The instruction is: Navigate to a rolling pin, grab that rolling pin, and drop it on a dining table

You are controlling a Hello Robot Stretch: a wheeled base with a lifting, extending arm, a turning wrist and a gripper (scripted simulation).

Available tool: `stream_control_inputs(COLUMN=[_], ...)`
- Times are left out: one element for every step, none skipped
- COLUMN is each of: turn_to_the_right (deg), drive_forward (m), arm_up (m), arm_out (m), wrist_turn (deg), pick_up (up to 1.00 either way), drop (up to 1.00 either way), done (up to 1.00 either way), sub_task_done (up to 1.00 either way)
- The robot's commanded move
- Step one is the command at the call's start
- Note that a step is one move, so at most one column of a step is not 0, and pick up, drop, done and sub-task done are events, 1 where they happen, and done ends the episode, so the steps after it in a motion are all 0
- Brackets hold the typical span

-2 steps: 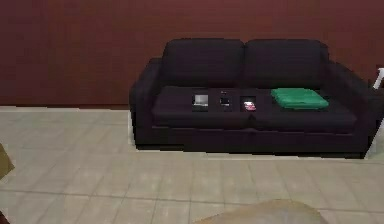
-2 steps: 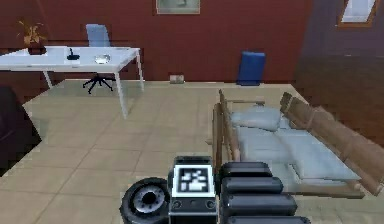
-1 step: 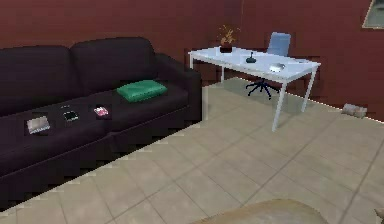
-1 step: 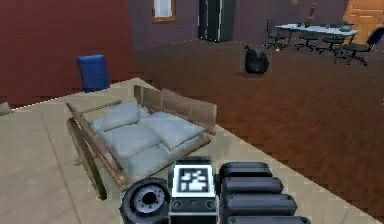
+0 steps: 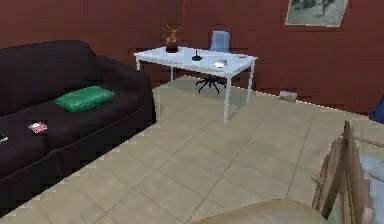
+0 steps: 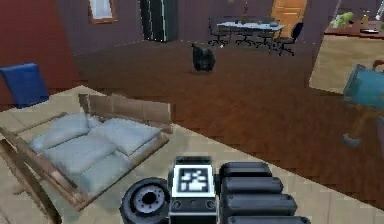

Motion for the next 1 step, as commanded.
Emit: stream_control_inputs(turn_to_the_right=[0.0], drive_forward=[1.0], arm_up=[0.0], arm_out=[0.0], wrist_turn=[0.0], pick_up=[0.0], drop=[0.0], done=[0.0], sub_task_done=[0.0])
